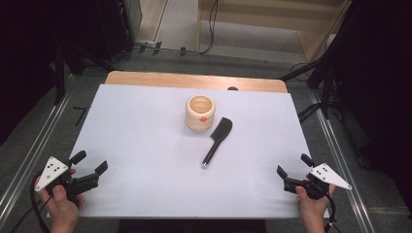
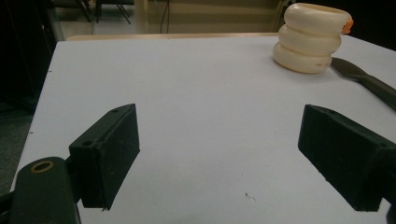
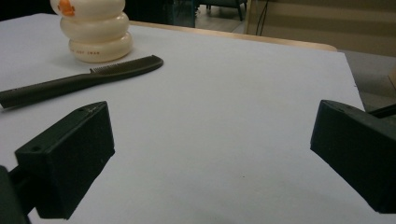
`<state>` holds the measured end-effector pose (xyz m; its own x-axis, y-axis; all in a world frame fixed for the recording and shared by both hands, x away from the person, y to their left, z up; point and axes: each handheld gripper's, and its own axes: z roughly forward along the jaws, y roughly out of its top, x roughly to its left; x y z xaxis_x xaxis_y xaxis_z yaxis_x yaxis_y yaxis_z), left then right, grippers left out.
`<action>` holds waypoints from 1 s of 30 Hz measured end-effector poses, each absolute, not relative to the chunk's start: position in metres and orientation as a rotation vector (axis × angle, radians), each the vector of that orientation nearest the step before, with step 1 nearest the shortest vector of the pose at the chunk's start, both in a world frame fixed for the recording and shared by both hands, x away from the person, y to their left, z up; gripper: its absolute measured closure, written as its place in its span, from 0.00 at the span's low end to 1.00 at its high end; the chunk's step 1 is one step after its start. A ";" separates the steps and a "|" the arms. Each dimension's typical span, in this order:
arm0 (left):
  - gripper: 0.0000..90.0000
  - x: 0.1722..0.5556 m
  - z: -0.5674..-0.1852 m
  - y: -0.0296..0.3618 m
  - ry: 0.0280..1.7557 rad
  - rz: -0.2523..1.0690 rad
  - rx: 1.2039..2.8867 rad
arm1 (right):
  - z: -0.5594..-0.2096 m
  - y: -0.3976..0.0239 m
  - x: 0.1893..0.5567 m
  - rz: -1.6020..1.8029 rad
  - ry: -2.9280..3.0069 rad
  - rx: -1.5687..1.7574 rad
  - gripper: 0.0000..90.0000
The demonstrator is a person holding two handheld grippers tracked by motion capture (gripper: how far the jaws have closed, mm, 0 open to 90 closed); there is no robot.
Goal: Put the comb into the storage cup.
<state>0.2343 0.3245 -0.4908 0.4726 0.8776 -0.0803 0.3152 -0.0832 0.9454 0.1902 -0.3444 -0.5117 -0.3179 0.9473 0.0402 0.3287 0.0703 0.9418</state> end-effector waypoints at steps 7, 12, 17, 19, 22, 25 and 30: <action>0.14 0.233 -0.490 0.323 1.041 0.658 1.649 | -0.512 -0.344 0.190 1.282 1.742 1.237 0.00; 0.14 0.231 -0.487 0.319 1.025 0.670 1.666 | -0.513 -0.345 0.189 1.329 1.747 1.219 0.00; 0.14 0.232 -0.485 0.313 1.013 0.643 1.669 | -0.513 -0.343 0.189 1.321 1.763 1.210 0.00; 0.14 0.233 -0.485 0.310 1.005 0.636 1.679 | -0.514 -0.342 0.190 1.316 1.772 1.201 0.00; 0.14 0.233 -0.484 0.305 0.997 0.631 1.685 | -0.514 -0.341 0.190 1.311 1.777 1.200 0.00; 0.14 0.233 -0.481 0.300 0.989 0.622 1.686 | -0.514 -0.342 0.190 1.319 1.776 1.200 0.00; 0.14 0.236 -0.477 0.289 0.972 0.602 1.694 | -0.514 -0.341 0.189 1.317 1.781 1.193 0.00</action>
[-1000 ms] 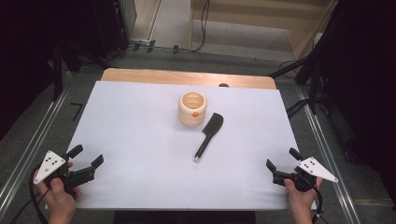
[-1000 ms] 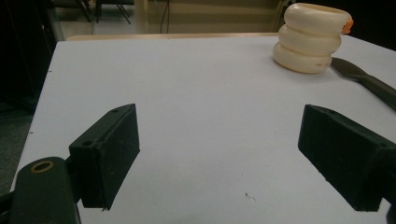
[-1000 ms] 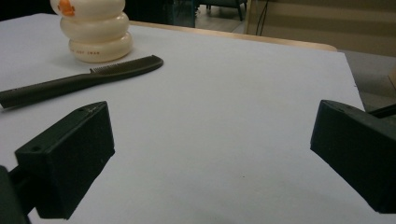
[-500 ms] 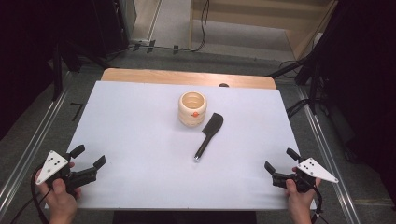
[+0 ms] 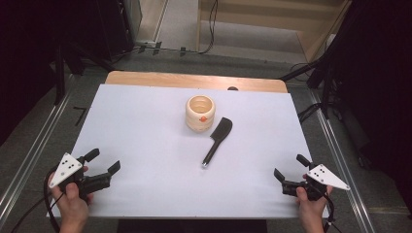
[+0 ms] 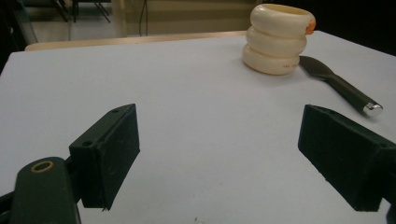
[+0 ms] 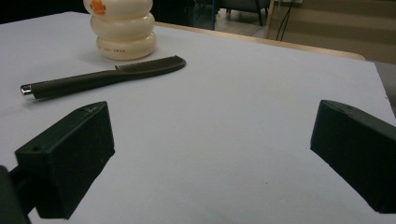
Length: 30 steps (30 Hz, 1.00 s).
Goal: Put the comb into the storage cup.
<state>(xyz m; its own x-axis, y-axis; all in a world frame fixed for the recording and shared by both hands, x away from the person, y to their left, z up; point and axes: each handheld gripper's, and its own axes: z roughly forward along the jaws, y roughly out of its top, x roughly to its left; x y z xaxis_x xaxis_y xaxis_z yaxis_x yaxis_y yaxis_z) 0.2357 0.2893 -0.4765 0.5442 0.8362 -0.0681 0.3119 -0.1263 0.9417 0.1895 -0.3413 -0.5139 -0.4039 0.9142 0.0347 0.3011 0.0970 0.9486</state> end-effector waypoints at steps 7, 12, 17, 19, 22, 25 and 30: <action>0.14 0.241 -0.469 0.270 0.929 0.601 1.716 | -0.514 -0.341 0.189 1.313 1.785 1.186 0.00; 0.14 0.243 -0.464 0.260 0.900 0.594 1.726 | -0.514 -0.341 0.189 1.317 1.787 1.181 0.00; 0.14 0.249 -0.458 0.250 0.889 0.580 1.729 | -0.514 -0.340 0.189 1.316 1.788 1.178 0.00; 0.14 0.251 -0.454 0.246 0.881 0.579 1.738 | -0.514 -0.340 0.188 1.313 1.790 1.179 0.00; 0.14 0.255 -0.449 0.239 0.859 0.564 1.747 | -0.514 -0.340 0.188 1.312 1.790 1.177 0.00; 0.14 0.258 -0.445 0.233 0.842 0.543 1.758 | -0.515 -0.339 0.188 1.306 1.794 1.169 0.00; 0.14 0.264 -0.440 0.221 0.821 0.540 1.782 | -0.515 -0.339 0.188 1.304 1.796 1.163 0.00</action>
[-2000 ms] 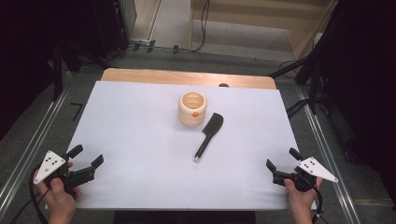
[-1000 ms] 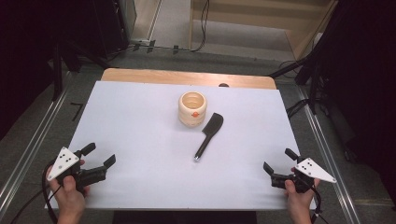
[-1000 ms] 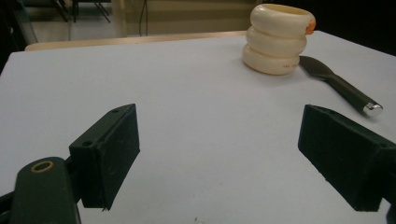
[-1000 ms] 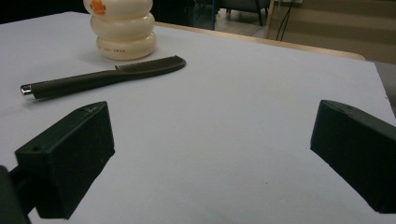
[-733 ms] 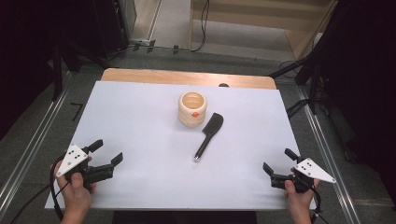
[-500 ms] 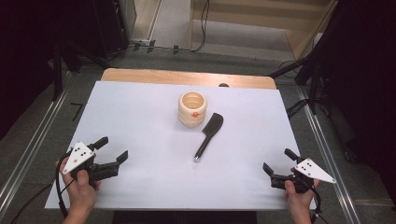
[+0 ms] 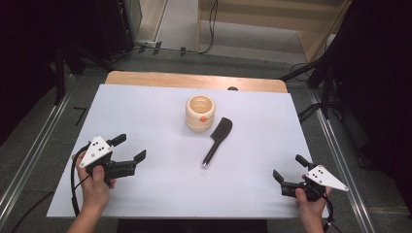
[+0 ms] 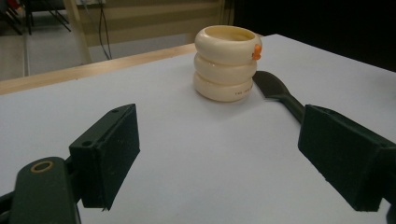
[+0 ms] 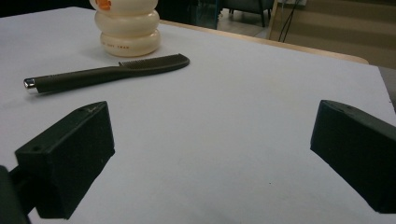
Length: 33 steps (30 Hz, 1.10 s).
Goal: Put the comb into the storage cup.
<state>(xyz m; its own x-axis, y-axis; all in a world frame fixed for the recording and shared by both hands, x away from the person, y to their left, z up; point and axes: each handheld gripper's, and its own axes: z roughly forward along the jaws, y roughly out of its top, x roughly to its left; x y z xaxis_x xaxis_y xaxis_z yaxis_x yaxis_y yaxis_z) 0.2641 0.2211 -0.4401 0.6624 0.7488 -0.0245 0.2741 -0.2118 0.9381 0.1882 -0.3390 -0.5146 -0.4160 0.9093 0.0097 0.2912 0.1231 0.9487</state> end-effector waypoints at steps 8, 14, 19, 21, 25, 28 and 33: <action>0.14 0.272 -0.438 0.205 0.800 0.534 1.785 | -0.515 -0.338 0.188 1.304 1.797 1.171 0.00; 0.14 0.277 -0.437 0.196 0.786 0.506 1.796 | -0.515 -0.338 0.188 1.299 1.799 1.168 0.00; 0.14 0.281 -0.435 0.189 0.772 0.501 1.803 | -0.515 -0.338 0.188 1.301 1.801 1.166 0.00; 0.14 0.284 -0.434 0.185 0.767 0.498 1.806 | -0.515 -0.338 0.188 1.301 1.800 1.167 0.00; 0.14 0.287 -0.434 0.179 0.764 0.492 1.810 | -0.515 -0.338 0.188 1.300 1.802 1.165 0.00; 0.14 0.290 -0.434 0.173 0.759 0.476 1.818 | -0.515 -0.338 0.188 1.302 1.801 1.166 0.00; 0.14 0.293 -0.434 0.164 0.750 0.466 1.826 | -0.515 -0.338 0.188 1.302 1.802 1.164 0.00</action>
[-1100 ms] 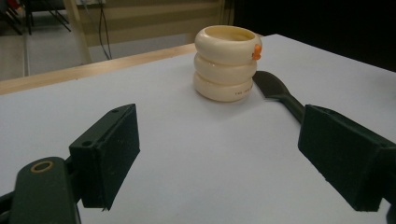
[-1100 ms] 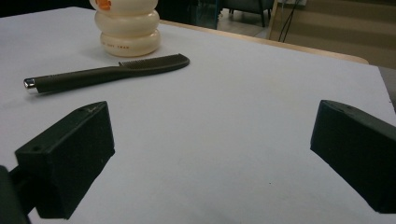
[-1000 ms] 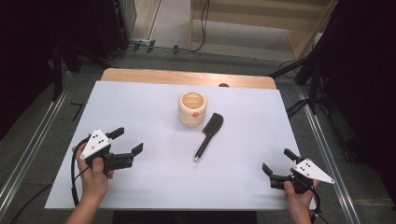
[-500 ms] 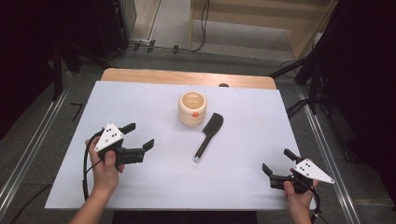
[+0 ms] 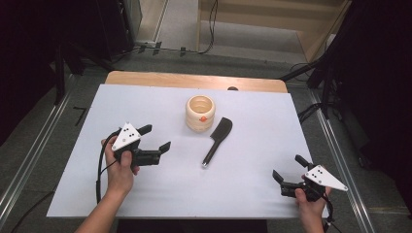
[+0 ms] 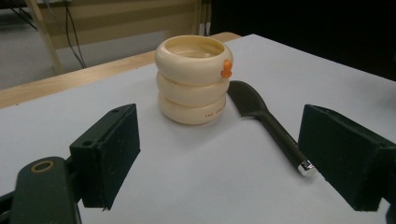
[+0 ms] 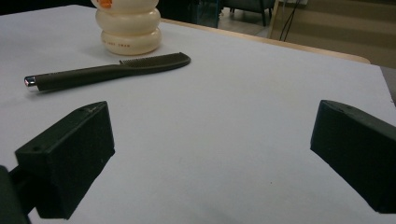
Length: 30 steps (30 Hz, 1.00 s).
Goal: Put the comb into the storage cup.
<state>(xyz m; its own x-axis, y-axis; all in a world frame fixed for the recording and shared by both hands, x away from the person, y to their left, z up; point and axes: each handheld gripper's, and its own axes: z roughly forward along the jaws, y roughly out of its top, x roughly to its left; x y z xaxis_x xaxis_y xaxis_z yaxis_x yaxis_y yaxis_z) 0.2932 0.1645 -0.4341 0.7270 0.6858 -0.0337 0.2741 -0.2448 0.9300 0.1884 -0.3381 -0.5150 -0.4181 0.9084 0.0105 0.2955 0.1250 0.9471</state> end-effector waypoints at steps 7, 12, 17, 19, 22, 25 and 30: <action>0.14 0.299 -0.434 0.152 0.738 0.445 1.842 | -0.515 -0.338 0.188 1.303 1.803 1.164 0.00; 0.14 0.303 -0.435 0.142 0.735 0.425 1.857 | -0.515 -0.338 0.188 1.306 1.803 1.163 0.00; 0.15 0.306 -0.435 0.133 0.733 0.422 1.869 | -0.515 -0.338 0.189 1.306 1.804 1.161 0.00; 0.15 0.307 -0.435 0.130 0.729 0.418 1.874 | -0.515 -0.338 0.189 1.306 1.805 1.160 0.00; 0.15 0.310 -0.435 0.125 0.726 0.415 1.881 | -0.515 -0.338 0.189 1.306 1.805 1.161 0.00; 0.15 0.311 -0.436 0.119 0.724 0.402 1.884 | -0.515 -0.338 0.189 1.307 1.806 1.163 0.00; 0.15 0.314 -0.438 0.110 0.732 0.393 1.900 | -0.515 -0.338 0.189 1.306 1.808 1.164 0.00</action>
<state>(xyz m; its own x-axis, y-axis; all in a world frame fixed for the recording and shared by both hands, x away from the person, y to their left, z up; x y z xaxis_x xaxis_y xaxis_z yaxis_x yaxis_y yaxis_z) 0.3142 0.1098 -0.4377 0.7623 0.6451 -0.0520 0.3129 -0.2970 0.9022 0.1885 -0.3383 -0.5151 -0.4227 0.9061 0.0138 0.2976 0.1245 0.9465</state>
